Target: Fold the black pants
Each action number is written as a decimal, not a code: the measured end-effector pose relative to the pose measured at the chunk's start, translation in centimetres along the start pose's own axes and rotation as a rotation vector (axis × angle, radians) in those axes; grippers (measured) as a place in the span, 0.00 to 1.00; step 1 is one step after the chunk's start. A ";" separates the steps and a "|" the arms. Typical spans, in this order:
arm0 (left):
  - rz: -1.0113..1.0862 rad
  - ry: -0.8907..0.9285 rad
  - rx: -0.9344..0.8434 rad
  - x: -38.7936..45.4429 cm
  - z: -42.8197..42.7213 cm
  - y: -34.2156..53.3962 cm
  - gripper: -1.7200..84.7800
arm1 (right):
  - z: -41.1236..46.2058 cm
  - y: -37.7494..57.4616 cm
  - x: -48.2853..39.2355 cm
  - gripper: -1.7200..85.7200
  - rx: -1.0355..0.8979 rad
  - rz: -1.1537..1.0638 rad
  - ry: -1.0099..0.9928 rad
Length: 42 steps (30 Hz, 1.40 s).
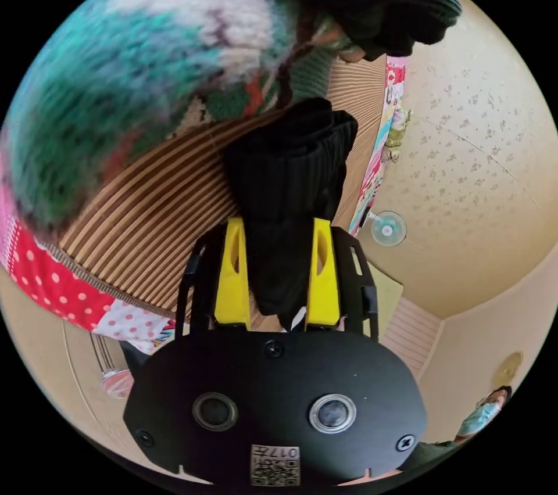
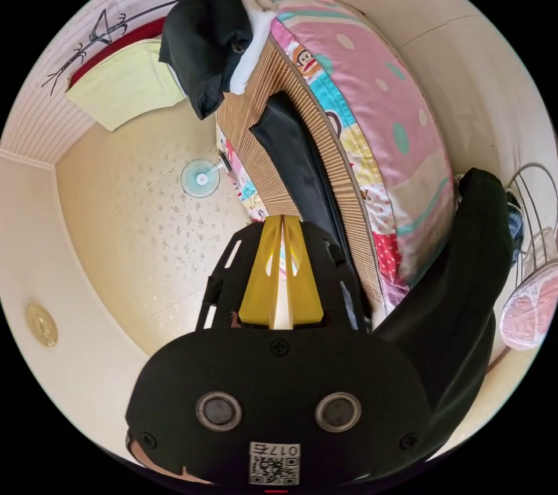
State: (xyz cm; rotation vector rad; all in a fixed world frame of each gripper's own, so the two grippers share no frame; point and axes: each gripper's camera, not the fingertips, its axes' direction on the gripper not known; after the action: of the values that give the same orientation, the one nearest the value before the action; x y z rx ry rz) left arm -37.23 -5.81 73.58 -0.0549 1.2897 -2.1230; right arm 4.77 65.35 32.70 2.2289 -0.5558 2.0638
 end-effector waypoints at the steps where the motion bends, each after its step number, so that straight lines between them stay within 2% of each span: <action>1: -0.042 0.027 0.037 -0.2 0.2 0.0 0.14 | -0.1 0.1 0.0 0.02 0.009 0.006 -0.010; 4: -0.082 0.178 0.065 -0.4 0.4 0.3 0.08 | -0.4 0.6 -0.1 0.02 0.052 0.032 -0.063; 6: 0.031 0.216 0.050 1.8 -0.2 0.5 0.08 | -0.1 0.6 -0.2 0.02 0.051 0.047 -0.096; 8: 0.277 0.119 0.032 7.0 -1.9 1.5 0.08 | 0.1 0.3 -0.3 0.02 0.037 0.053 -0.104; 12: 0.616 -0.012 0.010 16.2 -2.7 6.2 0.08 | 0.6 -1.1 -1.0 0.02 -0.023 0.062 -0.103; 13: 0.751 -0.105 -0.013 19.7 -1.8 8.8 0.08 | 0.6 -1.3 -1.2 0.02 -0.031 0.062 -0.101; 17: 1.178 -0.411 -0.104 28.6 7.1 21.2 0.08 | 0.9 -2.9 -1.8 0.02 -0.062 0.085 -0.088; 19: 1.276 -0.454 -0.157 29.5 12.4 26.1 0.10 | 1.1 -3.6 -2.1 0.02 -0.071 0.102 -0.091; 22: 1.352 -0.463 -0.421 27.8 20.7 31.1 0.10 | 1.4 -4.7 -3.1 0.02 -0.081 0.125 -0.110; 23: 1.341 -0.454 -0.466 26.7 22.3 31.8 0.09 | 1.5 -5.2 -3.7 0.02 -0.095 0.128 -0.111; 25: 1.247 -0.444 -0.437 25.0 23.2 31.1 0.10 | 1.8 -6.1 -4.8 0.02 -0.135 0.129 -0.098; 28: 1.013 -0.535 -0.275 22.0 23.0 27.1 0.13 | 2.6 -7.8 -7.4 0.02 -0.226 0.091 -0.015; 31: 0.752 -0.664 -0.149 18.5 23.0 22.1 0.20 | 4.7 -9.2 -10.2 0.02 -0.360 0.021 0.180; 33: 0.599 -0.648 -0.210 15.8 24.3 19.5 0.23 | 8.2 -9.5 -12.3 0.02 -0.527 -0.048 0.386; 36: 0.442 -0.503 -0.435 11.6 28.4 17.8 0.22 | 14.7 -8.2 -14.6 0.02 -0.770 -0.185 0.589; 38: 0.363 -0.460 -0.439 10.6 29.3 18.1 0.17 | 19.1 -6.3 -15.9 0.02 -0.914 -0.290 0.691; 40: 0.344 -0.378 -0.464 10.7 29.6 18.5 0.12 | 23.6 -3.6 -17.4 0.02 -1.026 -0.435 0.784; 42: 0.413 -0.295 -0.466 12.2 29.4 19.7 0.11 | 28.9 0.6 -19.2 0.02 -1.129 -0.648 0.877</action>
State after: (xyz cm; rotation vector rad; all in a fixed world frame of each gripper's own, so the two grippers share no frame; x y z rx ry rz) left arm -26.70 -41.48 69.34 -0.2643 1.4419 -1.3844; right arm 31.40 61.00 10.84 0.6483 -0.5578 1.4945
